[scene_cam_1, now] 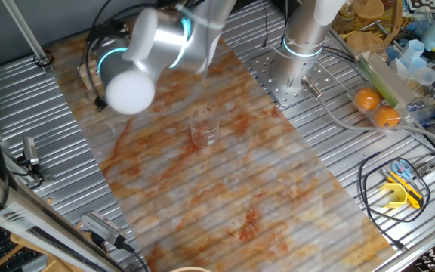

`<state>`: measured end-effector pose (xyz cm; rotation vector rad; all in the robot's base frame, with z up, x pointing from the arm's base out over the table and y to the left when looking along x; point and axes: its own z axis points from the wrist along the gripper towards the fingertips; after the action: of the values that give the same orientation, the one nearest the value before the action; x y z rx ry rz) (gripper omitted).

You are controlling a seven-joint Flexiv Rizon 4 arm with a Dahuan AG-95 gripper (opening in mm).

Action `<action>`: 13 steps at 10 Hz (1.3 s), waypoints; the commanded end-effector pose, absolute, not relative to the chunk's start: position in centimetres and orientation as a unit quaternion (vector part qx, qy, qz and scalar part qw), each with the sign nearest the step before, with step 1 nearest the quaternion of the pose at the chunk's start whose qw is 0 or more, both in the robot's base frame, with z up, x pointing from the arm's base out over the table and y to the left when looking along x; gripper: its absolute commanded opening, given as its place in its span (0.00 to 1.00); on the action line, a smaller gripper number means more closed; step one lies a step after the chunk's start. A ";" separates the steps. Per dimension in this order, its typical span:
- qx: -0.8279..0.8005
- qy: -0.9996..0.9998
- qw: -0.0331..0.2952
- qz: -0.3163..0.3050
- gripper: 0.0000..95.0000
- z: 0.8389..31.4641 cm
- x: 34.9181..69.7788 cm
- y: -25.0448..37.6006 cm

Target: Pour out the test tube

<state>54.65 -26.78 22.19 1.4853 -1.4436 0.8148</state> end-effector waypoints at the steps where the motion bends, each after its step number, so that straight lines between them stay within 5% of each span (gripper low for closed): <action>1: 0.581 -0.598 0.445 0.326 0.00 22.2 54.2 -26.9; 13: 0.482 -0.675 0.472 0.298 0.00 21.7 52.7 -28.2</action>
<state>52.84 -28.18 21.56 1.1694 -1.6576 0.7260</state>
